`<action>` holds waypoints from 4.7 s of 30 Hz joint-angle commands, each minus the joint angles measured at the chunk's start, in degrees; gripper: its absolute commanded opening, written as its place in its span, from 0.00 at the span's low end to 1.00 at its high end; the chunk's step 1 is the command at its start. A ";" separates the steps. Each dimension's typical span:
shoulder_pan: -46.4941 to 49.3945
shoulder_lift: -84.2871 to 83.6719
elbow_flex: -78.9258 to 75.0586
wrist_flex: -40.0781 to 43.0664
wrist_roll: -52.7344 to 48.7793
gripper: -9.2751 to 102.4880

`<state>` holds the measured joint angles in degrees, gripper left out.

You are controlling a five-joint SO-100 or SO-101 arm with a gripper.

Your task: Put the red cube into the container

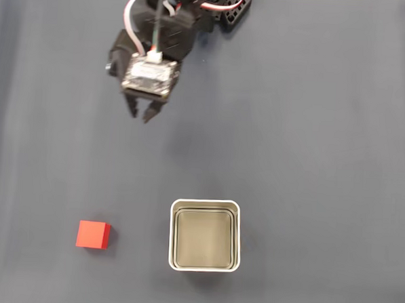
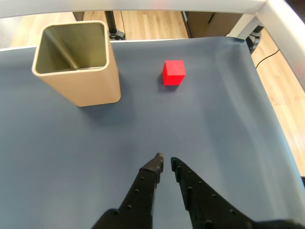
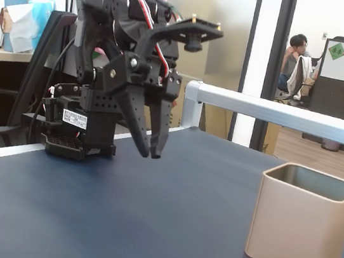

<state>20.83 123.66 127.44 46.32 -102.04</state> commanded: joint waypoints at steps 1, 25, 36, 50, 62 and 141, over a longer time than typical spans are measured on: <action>2.64 -4.48 -8.09 -2.11 -3.43 0.13; 5.71 -32.26 -13.54 -42.36 -4.92 0.47; 5.45 -47.11 -22.41 -51.68 -1.05 0.48; 2.90 -60.64 -33.05 -56.43 3.52 0.46; 1.67 -66.36 -37.18 -58.27 4.66 0.45; -23.99 -31.38 -33.57 -23.47 12.30 0.08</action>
<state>-3.96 90.09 94.04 24.70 -88.86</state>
